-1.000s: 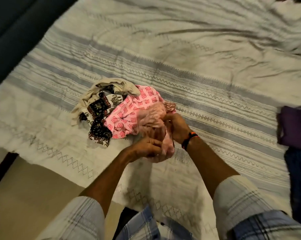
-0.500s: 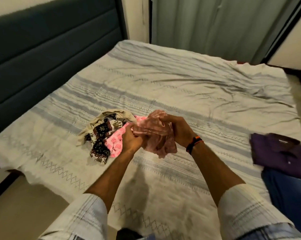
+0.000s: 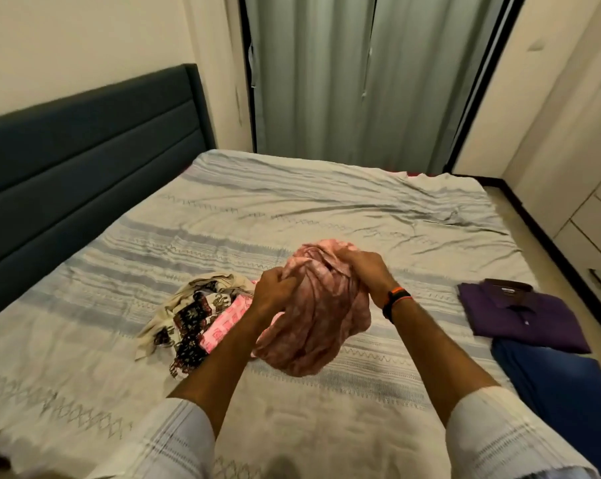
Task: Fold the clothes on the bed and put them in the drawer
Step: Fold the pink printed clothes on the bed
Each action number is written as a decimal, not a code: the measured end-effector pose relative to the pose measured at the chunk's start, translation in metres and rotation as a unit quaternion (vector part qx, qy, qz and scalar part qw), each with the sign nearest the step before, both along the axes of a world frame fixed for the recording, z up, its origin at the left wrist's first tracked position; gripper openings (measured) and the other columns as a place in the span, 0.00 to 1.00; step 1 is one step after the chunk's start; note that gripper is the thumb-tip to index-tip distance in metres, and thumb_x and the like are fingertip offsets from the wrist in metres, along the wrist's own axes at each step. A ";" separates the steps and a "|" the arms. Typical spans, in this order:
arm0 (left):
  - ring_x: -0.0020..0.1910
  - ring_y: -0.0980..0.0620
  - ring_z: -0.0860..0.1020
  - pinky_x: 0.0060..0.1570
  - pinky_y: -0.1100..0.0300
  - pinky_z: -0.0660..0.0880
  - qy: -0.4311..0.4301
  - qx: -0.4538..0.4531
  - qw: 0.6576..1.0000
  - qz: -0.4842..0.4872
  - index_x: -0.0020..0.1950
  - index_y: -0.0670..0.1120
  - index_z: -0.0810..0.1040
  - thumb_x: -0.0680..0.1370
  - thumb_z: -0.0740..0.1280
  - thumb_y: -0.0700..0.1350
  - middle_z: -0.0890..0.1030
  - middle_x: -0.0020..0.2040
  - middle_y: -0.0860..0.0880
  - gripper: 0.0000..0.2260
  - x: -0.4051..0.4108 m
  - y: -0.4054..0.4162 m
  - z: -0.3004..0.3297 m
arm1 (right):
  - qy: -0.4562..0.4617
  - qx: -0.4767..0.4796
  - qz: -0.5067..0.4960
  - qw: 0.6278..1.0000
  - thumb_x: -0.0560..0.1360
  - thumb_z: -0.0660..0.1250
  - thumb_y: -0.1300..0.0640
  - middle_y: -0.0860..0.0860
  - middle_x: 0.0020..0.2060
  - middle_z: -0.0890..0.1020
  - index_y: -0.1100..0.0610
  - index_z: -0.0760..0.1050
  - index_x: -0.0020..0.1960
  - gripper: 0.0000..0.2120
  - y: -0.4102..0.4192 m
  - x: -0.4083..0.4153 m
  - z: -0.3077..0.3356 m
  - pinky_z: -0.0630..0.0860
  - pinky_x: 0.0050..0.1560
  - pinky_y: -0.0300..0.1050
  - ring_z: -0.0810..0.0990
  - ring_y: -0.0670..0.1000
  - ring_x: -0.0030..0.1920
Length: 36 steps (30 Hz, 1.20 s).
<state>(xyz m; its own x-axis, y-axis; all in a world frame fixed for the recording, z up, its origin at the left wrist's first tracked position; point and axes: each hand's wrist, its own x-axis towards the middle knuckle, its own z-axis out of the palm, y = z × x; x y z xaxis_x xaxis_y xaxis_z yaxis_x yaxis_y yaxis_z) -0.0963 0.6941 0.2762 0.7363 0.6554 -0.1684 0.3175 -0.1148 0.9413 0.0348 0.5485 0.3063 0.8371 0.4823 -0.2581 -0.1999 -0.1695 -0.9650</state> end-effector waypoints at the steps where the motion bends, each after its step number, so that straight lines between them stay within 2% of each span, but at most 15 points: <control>1: 0.38 0.46 0.80 0.40 0.48 0.78 -0.007 -0.032 0.999 0.006 0.43 0.43 0.80 0.66 0.70 0.63 0.80 0.36 0.46 0.23 0.003 -0.001 0.003 | -0.049 -0.070 -0.001 0.996 0.67 0.74 0.40 0.53 0.53 0.84 0.57 0.80 0.55 0.24 -0.002 -0.006 -0.002 0.78 0.60 0.56 0.82 0.54 0.53; 3: 0.42 0.47 0.80 0.42 0.50 0.79 -0.031 -0.111 0.993 0.014 0.49 0.41 0.80 0.73 0.71 0.57 0.81 0.41 0.45 0.18 0.006 -0.004 0.008 | -0.156 -0.195 -0.029 0.968 0.64 0.74 0.34 0.53 0.60 0.78 0.56 0.73 0.64 0.37 -0.006 -0.023 -0.006 0.74 0.63 0.56 0.76 0.56 0.61; 6: 0.39 0.48 0.80 0.38 0.55 0.77 -0.072 -0.146 0.987 -0.001 0.45 0.41 0.80 0.78 0.70 0.49 0.81 0.39 0.45 0.11 0.011 -0.012 0.014 | -0.309 -0.131 -0.038 0.941 0.67 0.75 0.37 0.49 0.56 0.76 0.54 0.74 0.62 0.31 -0.012 -0.045 -0.008 0.74 0.60 0.54 0.75 0.53 0.59; 8: 0.33 0.52 0.80 0.32 0.60 0.77 -0.103 -0.186 0.977 -0.019 0.41 0.41 0.79 0.79 0.69 0.48 0.81 0.35 0.46 0.11 0.013 -0.020 0.022 | -0.292 -0.071 0.045 0.953 0.67 0.78 0.41 0.47 0.54 0.80 0.52 0.75 0.61 0.28 -0.015 -0.053 -0.002 0.79 0.54 0.48 0.80 0.49 0.53; 10: 0.36 0.50 0.83 0.36 0.57 0.79 -0.125 -0.247 0.960 -0.035 0.45 0.39 0.81 0.80 0.68 0.47 0.84 0.39 0.43 0.11 0.017 -0.027 0.030 | -0.271 -0.077 0.104 0.954 0.66 0.80 0.45 0.46 0.54 0.82 0.52 0.75 0.64 0.30 -0.017 -0.052 -0.004 0.81 0.52 0.45 0.82 0.46 0.51; 13: 0.39 0.48 0.82 0.39 0.57 0.82 -0.134 -0.279 0.950 -0.050 0.53 0.35 0.77 0.80 0.64 0.35 0.82 0.45 0.40 0.05 0.020 -0.034 0.038 | -0.222 -0.042 0.063 0.972 0.60 0.82 0.49 0.51 0.49 0.86 0.56 0.78 0.60 0.31 -0.021 -0.039 -0.010 0.83 0.49 0.51 0.86 0.51 0.46; 15: 0.40 0.50 0.82 0.39 0.59 0.82 -0.110 -0.235 0.963 -0.073 0.55 0.36 0.75 0.77 0.64 0.27 0.81 0.46 0.40 0.10 0.018 -0.034 0.036 | -0.190 -0.017 0.054 0.980 0.64 0.81 0.57 0.55 0.49 0.86 0.59 0.78 0.58 0.25 -0.030 -0.028 -0.012 0.83 0.49 0.52 0.86 0.54 0.46; 17: 0.43 0.49 0.82 0.42 0.58 0.81 -0.050 -0.111 0.986 -0.110 0.58 0.36 0.77 0.74 0.69 0.28 0.82 0.48 0.41 0.14 0.018 -0.032 0.030 | -0.175 -0.009 0.050 0.983 0.67 0.79 0.65 0.58 0.49 0.85 0.60 0.78 0.57 0.20 -0.040 -0.019 -0.013 0.83 0.50 0.52 0.85 0.57 0.47; 19: 0.45 0.50 0.82 0.43 0.58 0.79 -0.017 -0.016 0.993 -0.116 0.57 0.39 0.80 0.72 0.75 0.35 0.84 0.47 0.44 0.14 0.023 -0.036 0.025 | -0.156 0.001 0.040 0.987 0.68 0.78 0.64 0.59 0.49 0.85 0.60 0.78 0.57 0.19 -0.049 -0.012 -0.014 0.82 0.51 0.55 0.84 0.59 0.50; 22: 0.43 0.49 0.81 0.46 0.56 0.77 -0.031 0.032 0.997 -0.070 0.45 0.44 0.84 0.75 0.73 0.44 0.84 0.41 0.48 0.04 0.036 -0.054 0.029 | -0.147 0.009 0.042 0.988 0.69 0.79 0.60 0.57 0.48 0.85 0.56 0.78 0.56 0.18 -0.060 0.000 -0.013 0.82 0.52 0.56 0.84 0.59 0.51; 25: 0.38 0.50 0.79 0.43 0.55 0.75 -0.012 0.083 0.996 -0.027 0.38 0.47 0.80 0.76 0.70 0.48 0.82 0.36 0.51 0.08 0.050 -0.076 0.034 | -0.259 -0.047 0.054 0.963 0.68 0.79 0.55 0.48 0.53 0.82 0.53 0.78 0.56 0.19 -0.075 0.009 -0.005 0.79 0.53 0.44 0.81 0.49 0.53; 27: 0.37 0.50 0.78 0.42 0.53 0.75 -0.012 0.089 0.996 -0.012 0.38 0.46 0.79 0.76 0.68 0.48 0.81 0.36 0.49 0.09 0.055 -0.089 0.039 | -0.312 -0.073 0.060 0.945 0.68 0.79 0.51 0.47 0.56 0.80 0.52 0.80 0.56 0.19 -0.083 0.013 -0.001 0.75 0.53 0.42 0.78 0.46 0.54; 30: 0.35 0.48 0.77 0.38 0.53 0.74 -0.063 -0.007 0.998 0.014 0.40 0.41 0.78 0.75 0.66 0.44 0.80 0.35 0.44 0.08 0.068 -0.113 0.048 | -0.300 -0.073 0.100 0.946 0.68 0.78 0.47 0.43 0.49 0.83 0.50 0.83 0.52 0.15 -0.098 0.025 0.007 0.74 0.48 0.36 0.79 0.43 0.51; 34: 0.36 0.48 0.76 0.40 0.55 0.73 -0.078 -0.073 0.994 0.012 0.38 0.44 0.78 0.73 0.67 0.39 0.80 0.36 0.46 0.04 0.080 -0.126 0.056 | -0.295 -0.066 0.118 0.946 0.72 0.76 0.53 0.45 0.40 0.84 0.55 0.83 0.50 0.09 -0.110 0.036 0.011 0.73 0.41 0.30 0.80 0.37 0.40; 36: 0.31 0.52 0.76 0.34 0.59 0.72 -0.058 -0.069 0.996 0.007 0.36 0.46 0.78 0.74 0.69 0.41 0.79 0.32 0.50 0.07 0.084 -0.131 0.056 | -0.283 -0.061 0.109 0.951 0.75 0.73 0.51 0.47 0.38 0.84 0.56 0.83 0.49 0.09 -0.115 0.041 0.010 0.73 0.40 0.33 0.80 0.42 0.39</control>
<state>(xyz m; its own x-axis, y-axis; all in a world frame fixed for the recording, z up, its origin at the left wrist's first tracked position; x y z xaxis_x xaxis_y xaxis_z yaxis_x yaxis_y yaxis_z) -0.0122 0.5631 0.3323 0.7465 0.6426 -0.1724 0.2068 0.0222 0.9781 0.0754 0.4337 0.3161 0.7418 0.6561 0.1389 0.3986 -0.2648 -0.8781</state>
